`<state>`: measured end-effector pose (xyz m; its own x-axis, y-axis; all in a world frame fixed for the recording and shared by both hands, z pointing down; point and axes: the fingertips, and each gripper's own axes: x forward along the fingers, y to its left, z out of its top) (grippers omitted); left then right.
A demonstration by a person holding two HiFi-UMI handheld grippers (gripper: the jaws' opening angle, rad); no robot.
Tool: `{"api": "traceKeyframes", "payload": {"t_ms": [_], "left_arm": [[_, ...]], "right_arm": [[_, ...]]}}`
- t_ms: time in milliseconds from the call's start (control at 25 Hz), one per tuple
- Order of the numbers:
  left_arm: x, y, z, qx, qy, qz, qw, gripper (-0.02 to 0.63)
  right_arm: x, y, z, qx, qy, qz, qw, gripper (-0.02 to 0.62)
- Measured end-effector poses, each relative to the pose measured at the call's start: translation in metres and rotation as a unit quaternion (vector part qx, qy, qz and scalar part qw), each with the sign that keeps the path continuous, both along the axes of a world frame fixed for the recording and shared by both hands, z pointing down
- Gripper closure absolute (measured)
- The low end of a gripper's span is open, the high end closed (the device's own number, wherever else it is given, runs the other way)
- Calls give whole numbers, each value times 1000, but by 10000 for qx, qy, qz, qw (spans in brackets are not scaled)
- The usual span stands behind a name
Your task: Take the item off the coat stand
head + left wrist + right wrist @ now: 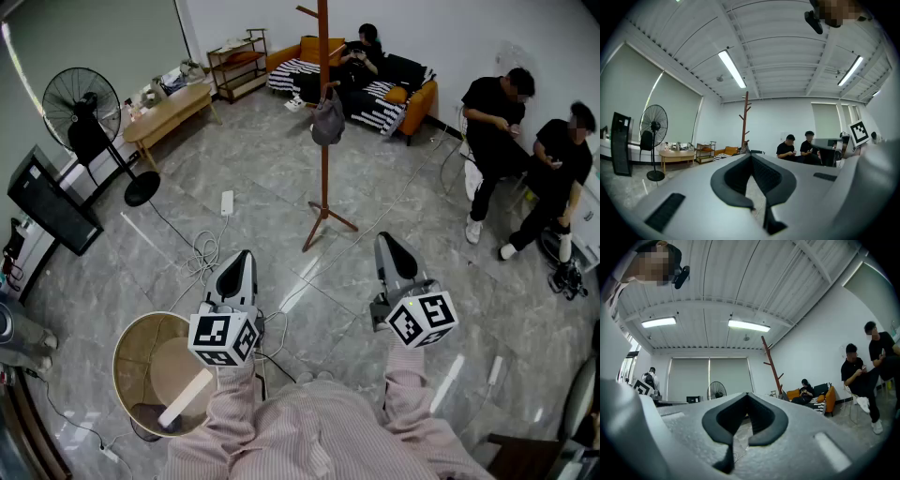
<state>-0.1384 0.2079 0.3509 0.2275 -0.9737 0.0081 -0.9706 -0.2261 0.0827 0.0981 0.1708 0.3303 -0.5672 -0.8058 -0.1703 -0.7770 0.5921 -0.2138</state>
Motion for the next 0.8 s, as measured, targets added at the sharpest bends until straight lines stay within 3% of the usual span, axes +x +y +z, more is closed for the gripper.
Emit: {"api": "traceKeyframes", "payload": {"t_ms": [360,800], "left_arm": [[22,1,3,-58,13,60,10000,607],[39,1,16,-205,172,32,9996,607]], "right_arm": [[4,2,0,49,-26,-110,9999,591],[12,-10,13,-273,-184,-250,9991,574]]}}
